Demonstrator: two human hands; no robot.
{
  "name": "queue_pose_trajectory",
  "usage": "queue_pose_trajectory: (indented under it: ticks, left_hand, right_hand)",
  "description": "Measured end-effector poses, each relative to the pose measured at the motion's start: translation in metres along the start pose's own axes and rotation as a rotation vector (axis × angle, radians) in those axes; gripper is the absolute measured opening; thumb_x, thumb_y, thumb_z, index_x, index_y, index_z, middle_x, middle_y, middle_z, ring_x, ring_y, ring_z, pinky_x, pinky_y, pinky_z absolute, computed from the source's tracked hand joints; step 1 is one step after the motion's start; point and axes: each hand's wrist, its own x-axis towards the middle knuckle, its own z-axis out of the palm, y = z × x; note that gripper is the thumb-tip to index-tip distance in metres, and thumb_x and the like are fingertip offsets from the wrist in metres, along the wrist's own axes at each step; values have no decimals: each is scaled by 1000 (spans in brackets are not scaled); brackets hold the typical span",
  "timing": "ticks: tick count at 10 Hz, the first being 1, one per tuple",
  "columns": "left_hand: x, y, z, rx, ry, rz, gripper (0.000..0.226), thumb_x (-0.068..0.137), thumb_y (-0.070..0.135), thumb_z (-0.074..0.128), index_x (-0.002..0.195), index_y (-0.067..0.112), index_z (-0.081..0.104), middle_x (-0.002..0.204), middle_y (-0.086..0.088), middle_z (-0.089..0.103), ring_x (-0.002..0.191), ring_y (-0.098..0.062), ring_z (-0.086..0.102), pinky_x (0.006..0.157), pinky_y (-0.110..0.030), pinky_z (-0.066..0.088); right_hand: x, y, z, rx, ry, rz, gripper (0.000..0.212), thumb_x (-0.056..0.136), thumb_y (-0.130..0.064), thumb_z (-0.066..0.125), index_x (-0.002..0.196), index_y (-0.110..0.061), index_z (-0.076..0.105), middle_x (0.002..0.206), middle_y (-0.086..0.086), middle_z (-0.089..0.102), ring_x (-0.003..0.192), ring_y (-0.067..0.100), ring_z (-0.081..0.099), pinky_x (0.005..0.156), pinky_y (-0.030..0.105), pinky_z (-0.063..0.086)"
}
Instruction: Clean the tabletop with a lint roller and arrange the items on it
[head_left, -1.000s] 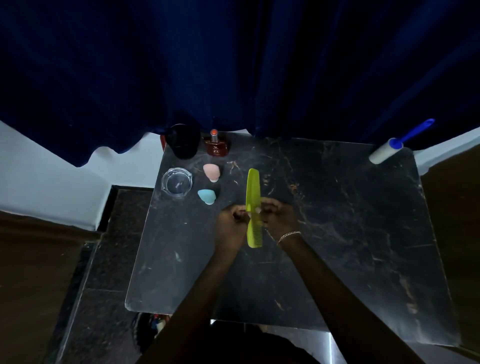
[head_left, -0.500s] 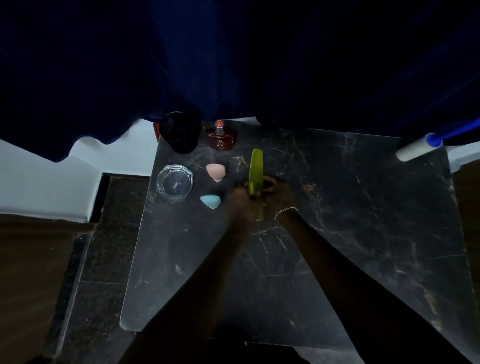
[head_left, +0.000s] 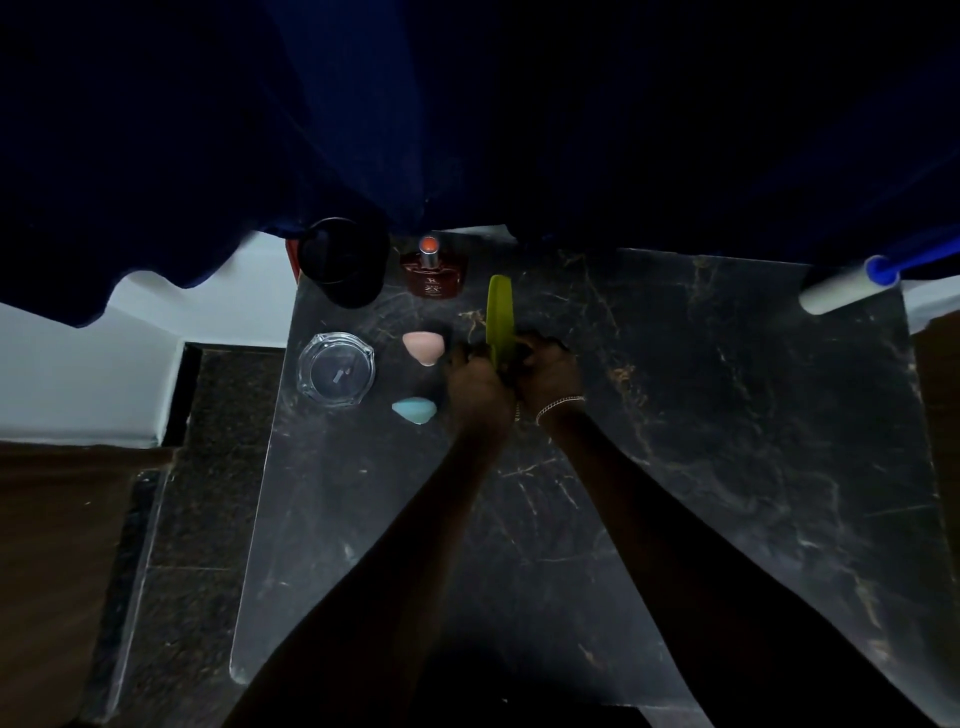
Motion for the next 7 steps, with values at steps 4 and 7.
queue_pose_trajectory:
  ticks: [4, 7]
  left_hand:
    - [-29, 4, -11, -27, 10, 124, 52, 88, 5, 69, 138, 1, 55, 144, -25, 49, 131, -42, 50, 113, -47, 40]
    - [-80, 8, -25, 59, 130, 355, 33, 99, 16, 60, 130, 5, 60, 132, -22, 59, 121, -40, 57, 102, -47, 50]
  right_hand:
    - [-16, -3, -8, 112, -28, 61, 39, 86, -16, 67, 124, -16, 66, 110, 12, 75, 107, 29, 69, 95, 34, 53]
    - [-80, 23, -41, 104, 148, -101, 43, 94, -19, 59, 135, -7, 58, 135, 10, 63, 125, 25, 59, 109, 26, 43]
